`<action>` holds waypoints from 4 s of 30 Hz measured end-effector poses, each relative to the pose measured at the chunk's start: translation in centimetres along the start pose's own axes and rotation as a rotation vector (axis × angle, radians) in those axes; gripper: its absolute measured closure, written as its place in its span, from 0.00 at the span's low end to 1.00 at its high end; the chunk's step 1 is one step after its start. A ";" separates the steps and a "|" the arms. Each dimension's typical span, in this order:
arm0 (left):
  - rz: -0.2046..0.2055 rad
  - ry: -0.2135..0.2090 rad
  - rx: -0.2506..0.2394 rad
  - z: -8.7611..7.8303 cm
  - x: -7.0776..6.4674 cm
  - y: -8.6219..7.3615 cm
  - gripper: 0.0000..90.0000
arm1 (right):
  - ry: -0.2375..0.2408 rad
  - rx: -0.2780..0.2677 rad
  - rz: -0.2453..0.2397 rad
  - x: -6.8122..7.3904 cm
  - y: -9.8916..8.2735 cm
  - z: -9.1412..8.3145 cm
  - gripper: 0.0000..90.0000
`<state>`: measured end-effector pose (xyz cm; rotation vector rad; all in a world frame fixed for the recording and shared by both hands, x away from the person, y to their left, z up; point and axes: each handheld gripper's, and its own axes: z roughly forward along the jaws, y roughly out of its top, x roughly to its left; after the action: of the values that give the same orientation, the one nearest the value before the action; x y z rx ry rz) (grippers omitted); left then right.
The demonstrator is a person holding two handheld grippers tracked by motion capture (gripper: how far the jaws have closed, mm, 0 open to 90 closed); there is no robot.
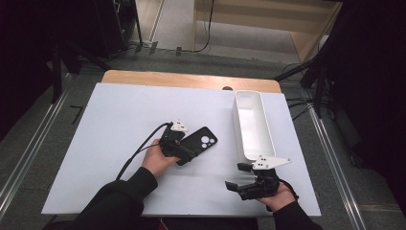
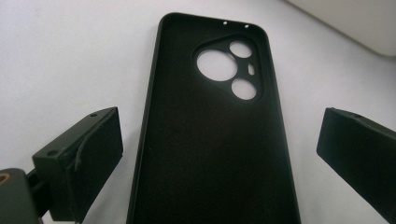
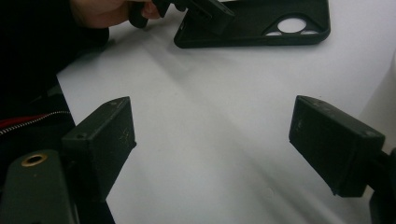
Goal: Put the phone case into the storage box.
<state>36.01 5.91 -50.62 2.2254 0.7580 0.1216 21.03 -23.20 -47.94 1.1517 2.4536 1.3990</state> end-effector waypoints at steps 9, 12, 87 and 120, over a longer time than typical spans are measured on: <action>0.061 0.040 0.028 0.7 -0.5 -0.4 0.00 | 0.002 0.003 0.000 0.0 0.0 0.0 0.14; 0.078 0.057 0.029 0.8 -0.8 -0.4 0.00 | 0.001 0.003 -0.001 0.0 0.0 0.0 0.14; -0.018 0.034 -0.171 -4.2 -0.3 1.2 0.16 | -0.035 -0.037 -0.031 0.8 1.1 -0.1 0.14; -0.220 0.034 -0.386 -8.8 -0.4 -0.8 0.16 | -0.061 -0.021 -0.057 3.2 6.2 1.8 0.14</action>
<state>32.54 11.75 -44.99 1.7688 0.9092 0.1815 22.99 -18.05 -43.35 1.0947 2.4043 1.3500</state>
